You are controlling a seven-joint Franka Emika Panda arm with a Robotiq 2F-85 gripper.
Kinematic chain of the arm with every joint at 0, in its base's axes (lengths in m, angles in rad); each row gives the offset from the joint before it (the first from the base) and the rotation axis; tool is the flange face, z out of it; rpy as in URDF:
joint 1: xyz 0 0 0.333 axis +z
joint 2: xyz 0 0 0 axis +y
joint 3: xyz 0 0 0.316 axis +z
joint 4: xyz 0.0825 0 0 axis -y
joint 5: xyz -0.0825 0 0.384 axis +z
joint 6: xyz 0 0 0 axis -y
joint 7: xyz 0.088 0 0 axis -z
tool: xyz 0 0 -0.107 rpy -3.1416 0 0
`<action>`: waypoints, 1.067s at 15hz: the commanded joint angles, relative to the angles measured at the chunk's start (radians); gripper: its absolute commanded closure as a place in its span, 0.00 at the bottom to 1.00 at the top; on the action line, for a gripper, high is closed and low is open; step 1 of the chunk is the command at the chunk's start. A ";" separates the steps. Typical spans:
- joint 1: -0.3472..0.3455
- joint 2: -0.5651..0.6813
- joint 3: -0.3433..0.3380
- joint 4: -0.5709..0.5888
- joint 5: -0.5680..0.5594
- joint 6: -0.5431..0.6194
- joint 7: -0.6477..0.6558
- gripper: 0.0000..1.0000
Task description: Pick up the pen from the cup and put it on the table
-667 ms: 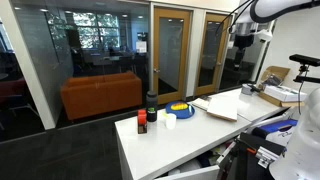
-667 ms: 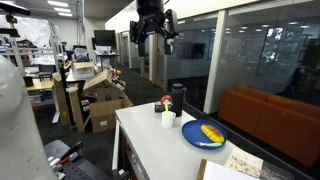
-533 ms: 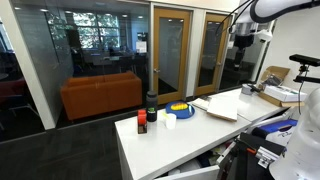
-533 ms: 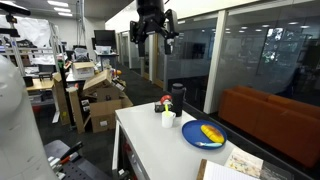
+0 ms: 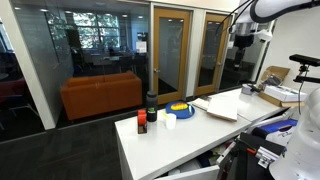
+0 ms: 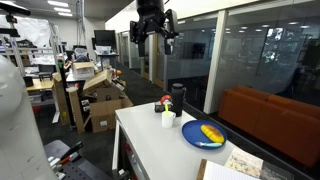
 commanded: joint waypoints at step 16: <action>0.095 0.079 0.058 -0.126 0.028 0.197 0.077 0.00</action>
